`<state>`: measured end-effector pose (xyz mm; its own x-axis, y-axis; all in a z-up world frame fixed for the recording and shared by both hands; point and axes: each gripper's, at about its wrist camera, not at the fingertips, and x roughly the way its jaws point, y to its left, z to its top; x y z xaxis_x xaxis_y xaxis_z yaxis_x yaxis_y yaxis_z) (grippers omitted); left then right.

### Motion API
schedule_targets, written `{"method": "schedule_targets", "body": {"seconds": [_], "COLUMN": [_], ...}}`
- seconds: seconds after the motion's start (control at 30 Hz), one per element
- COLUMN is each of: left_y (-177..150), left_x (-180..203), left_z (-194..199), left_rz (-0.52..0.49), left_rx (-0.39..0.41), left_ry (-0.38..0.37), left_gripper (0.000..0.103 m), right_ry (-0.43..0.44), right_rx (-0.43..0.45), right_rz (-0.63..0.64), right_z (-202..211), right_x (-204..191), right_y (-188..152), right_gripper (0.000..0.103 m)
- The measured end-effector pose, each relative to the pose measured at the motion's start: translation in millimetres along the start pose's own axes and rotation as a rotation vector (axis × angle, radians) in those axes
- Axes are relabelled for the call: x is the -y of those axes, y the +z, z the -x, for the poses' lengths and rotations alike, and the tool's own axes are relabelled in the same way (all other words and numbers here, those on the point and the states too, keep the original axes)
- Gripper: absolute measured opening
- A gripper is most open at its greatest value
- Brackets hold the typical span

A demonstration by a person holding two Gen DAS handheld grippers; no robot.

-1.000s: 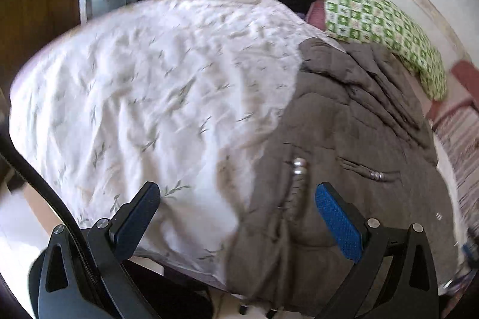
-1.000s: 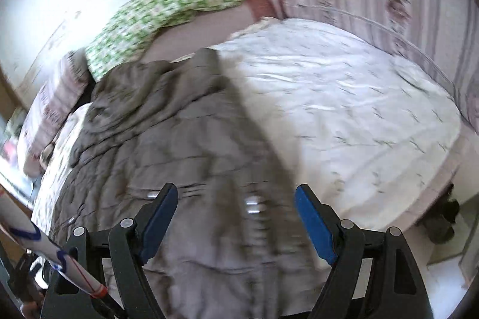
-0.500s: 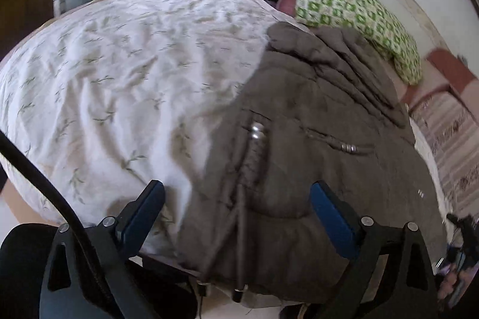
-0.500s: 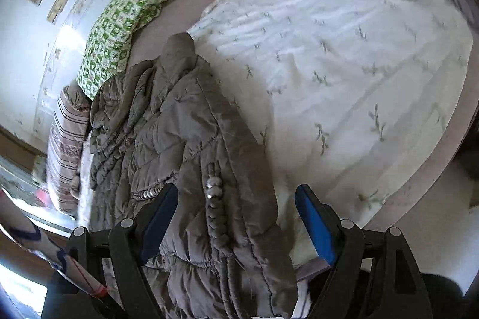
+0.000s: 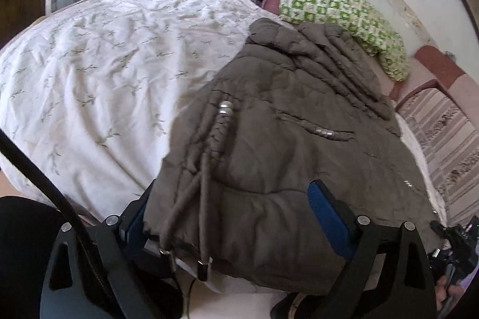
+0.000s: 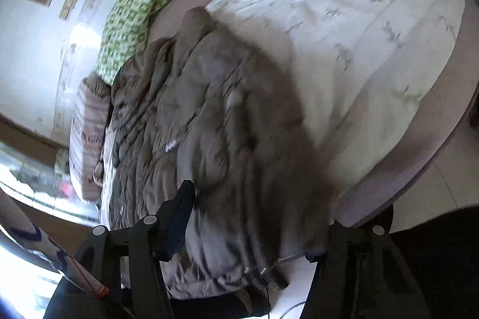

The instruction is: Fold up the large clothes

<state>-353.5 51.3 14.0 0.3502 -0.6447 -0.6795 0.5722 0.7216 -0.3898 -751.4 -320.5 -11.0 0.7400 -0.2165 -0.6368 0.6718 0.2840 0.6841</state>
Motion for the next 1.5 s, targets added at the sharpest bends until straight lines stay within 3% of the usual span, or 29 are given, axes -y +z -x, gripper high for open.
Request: {"method": "schedule_targets", "body": {"seconds": [0.1,0.23,0.3,0.4,0.57,0.7,0.73,0.83,0.93,1.03,1.2,1.5], "left_y": [-4.5,-7.0,-6.9,-7.5,-9.7,-11.1,-11.6,-12.4,-11.9,-12.9,-15.7,-18.8], "left_x": [7.8,16.2,14.6,11.7,20.3,28.6,29.9,32.7,28.5,30.3,43.0,39.8], "left_z": [1.9,2.8,-0.5,-6.2,-7.9,-7.2,-6.9,-8.8,-14.9,-15.2,-20.9,-26.6], "left_rz": [-0.019,-0.069,-0.064,-0.048,-0.093,-0.135,-0.142,-0.166,-0.159,-0.173,-0.223,-0.233], "left_rx": [0.003,0.023,0.014,-0.008,-0.003,0.011,0.015,0.016,-0.005,-0.003,0.002,-0.003], "left_ry": [-0.038,-0.022,-0.006,-0.008,-0.001,0.017,0.019,0.047,0.081,0.086,0.115,0.159], "left_gripper": [0.094,0.094,0.094,0.094,0.094,0.094,0.095,0.095,0.095,0.094,0.094,0.094], "right_ry": [-0.001,-0.02,-0.035,-0.074,-0.028,0.07,0.079,0.047,0.01,-0.016,-0.096,-0.151], "right_rx": [0.021,0.081,0.102,0.053,0.034,-0.047,-0.057,-0.035,-0.01,-0.041,-0.053,-0.028], "right_rz": [0.077,0.21,0.189,0.102,0.043,0.178,0.232,0.318,0.267,0.285,0.339,0.404], "right_z": [1.1,8.6,10.6,-0.5,-6.4,-15.1,-15.8,-14.7,-14.0,-22.6,-32.3,-35.2], "right_x": [-17.5,-43.7,-40.7,-21.3,-11.2,-42.6,-53.4,-69.2,-58.4,-58.3,-62.8,-65.5], "right_y": [-11.2,-15.7,-12.1,-9.1,-5.3,-26.3,-31.8,-38.7,-33.3,-37.3,-43.2,-48.1], "right_gripper": [0.065,0.065,0.066,0.067,0.067,0.046,0.045,0.036,0.032,0.025,0.026,0.031]}}
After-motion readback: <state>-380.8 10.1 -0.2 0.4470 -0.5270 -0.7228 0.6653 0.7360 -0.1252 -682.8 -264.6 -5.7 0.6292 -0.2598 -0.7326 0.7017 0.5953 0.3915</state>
